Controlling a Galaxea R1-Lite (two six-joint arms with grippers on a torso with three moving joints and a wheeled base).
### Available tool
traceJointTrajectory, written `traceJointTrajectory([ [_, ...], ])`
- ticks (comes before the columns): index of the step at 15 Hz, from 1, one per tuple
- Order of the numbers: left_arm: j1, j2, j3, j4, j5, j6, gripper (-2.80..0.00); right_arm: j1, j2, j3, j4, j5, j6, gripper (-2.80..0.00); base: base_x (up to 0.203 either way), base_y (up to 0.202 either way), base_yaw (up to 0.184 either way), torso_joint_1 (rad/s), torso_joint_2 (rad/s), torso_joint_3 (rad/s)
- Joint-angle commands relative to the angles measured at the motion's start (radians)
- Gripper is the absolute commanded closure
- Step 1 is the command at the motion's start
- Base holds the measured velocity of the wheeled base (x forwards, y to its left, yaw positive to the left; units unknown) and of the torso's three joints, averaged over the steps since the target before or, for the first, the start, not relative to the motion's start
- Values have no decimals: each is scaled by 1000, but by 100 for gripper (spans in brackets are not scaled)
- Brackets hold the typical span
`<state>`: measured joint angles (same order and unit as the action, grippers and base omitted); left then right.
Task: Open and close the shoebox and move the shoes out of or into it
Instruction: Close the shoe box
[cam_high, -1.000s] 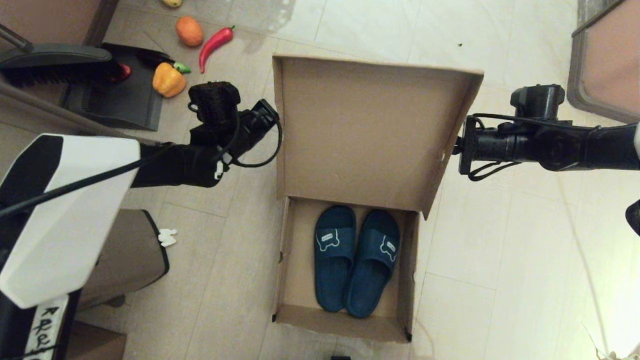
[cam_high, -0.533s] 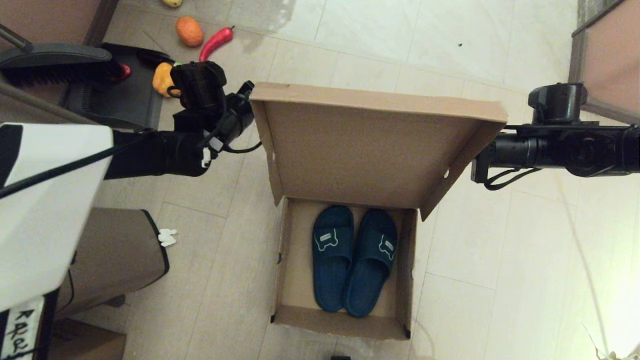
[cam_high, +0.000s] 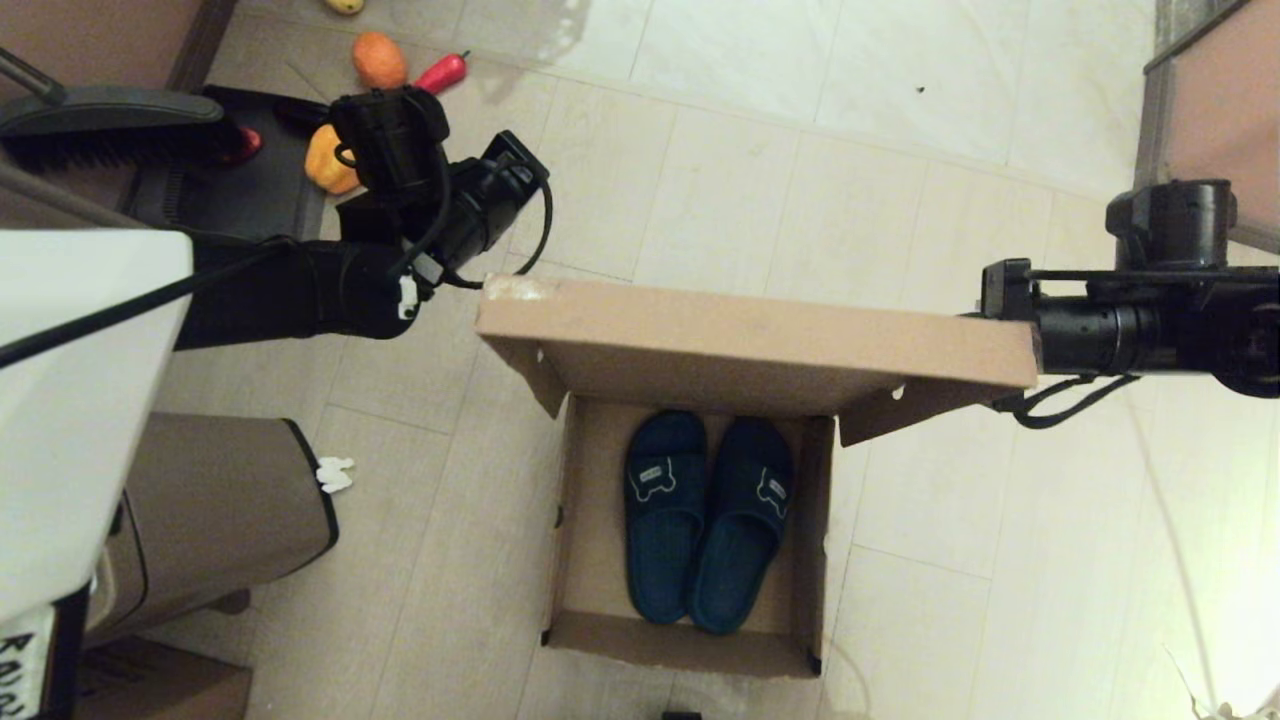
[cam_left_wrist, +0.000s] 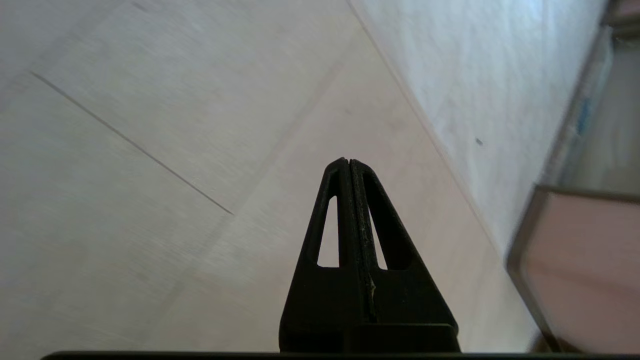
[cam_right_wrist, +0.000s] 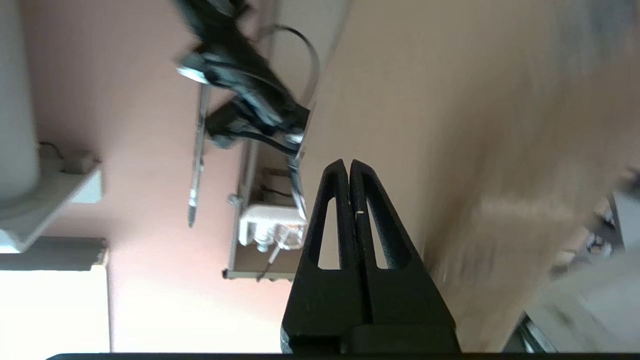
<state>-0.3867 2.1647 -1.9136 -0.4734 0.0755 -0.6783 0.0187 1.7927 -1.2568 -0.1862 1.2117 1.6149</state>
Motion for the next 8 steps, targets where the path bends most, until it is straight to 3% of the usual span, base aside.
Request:
traceJointTrajectory([
  [1, -37, -8, 5, -2, 5, -5, 0, 13, -117, 134, -2, 7, -12, 0, 0, 0, 0, 0, 0, 0],
  [4, -59, -10, 34, -6, 72, -7, 0, 27, -270, 360, -3, 3, -62, 0, 0, 0, 0, 0, 0, 0],
  [8, -60, -25, 82, -7, 82, -6, 0, 38, -437, 527, -4, -10, -75, 0, 0, 0, 0, 0, 0, 0],
])
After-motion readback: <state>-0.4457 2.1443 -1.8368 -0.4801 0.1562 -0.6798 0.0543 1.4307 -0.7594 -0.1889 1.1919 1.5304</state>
